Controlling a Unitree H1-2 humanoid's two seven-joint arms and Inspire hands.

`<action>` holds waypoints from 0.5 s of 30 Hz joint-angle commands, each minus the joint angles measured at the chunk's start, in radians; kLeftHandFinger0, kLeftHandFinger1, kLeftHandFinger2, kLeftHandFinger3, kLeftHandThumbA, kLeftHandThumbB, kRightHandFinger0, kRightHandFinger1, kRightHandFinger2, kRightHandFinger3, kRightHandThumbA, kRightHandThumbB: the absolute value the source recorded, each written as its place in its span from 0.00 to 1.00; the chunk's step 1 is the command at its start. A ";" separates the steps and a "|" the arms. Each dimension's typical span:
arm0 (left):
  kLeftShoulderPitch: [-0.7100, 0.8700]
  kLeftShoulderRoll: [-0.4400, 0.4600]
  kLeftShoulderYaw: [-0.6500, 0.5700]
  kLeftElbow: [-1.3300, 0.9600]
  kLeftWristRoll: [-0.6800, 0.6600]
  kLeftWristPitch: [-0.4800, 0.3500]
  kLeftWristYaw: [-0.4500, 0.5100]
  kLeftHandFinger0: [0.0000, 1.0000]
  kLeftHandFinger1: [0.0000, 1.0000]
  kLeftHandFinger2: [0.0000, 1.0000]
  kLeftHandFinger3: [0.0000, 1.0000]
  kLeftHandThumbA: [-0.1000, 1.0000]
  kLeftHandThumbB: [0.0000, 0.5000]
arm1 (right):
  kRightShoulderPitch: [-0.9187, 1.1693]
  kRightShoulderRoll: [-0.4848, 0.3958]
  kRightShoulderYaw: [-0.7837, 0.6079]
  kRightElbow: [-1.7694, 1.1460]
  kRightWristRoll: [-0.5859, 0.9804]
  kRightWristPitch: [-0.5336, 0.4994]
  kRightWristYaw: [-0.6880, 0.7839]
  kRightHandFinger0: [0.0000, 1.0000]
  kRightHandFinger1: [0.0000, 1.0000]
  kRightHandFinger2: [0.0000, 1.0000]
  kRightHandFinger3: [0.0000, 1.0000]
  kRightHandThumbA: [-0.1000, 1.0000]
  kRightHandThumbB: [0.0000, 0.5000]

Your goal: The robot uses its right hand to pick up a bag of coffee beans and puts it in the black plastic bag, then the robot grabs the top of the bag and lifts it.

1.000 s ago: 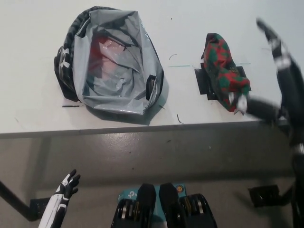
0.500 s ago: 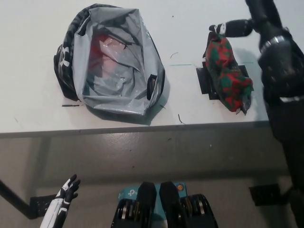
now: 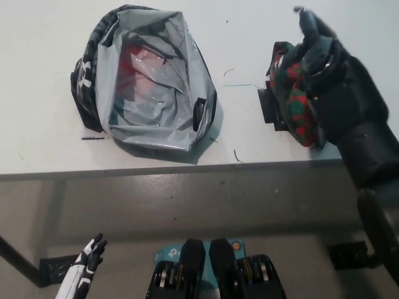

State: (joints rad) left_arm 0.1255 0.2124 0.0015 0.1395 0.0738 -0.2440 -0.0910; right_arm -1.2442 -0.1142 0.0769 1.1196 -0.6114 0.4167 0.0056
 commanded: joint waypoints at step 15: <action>-0.002 0.032 -0.010 -0.024 0.031 -0.067 -0.005 1.00 1.00 1.00 1.00 1.00 0.57 | -0.050 0.039 0.008 0.181 0.141 -0.015 -0.210 1.00 1.00 1.00 1.00 0.98 0.79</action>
State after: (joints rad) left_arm 0.1241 0.2262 -0.0054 0.1398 0.0952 -0.2693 -0.0927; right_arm -1.2702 -0.0796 0.0805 1.2939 -0.5149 0.4157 -0.1276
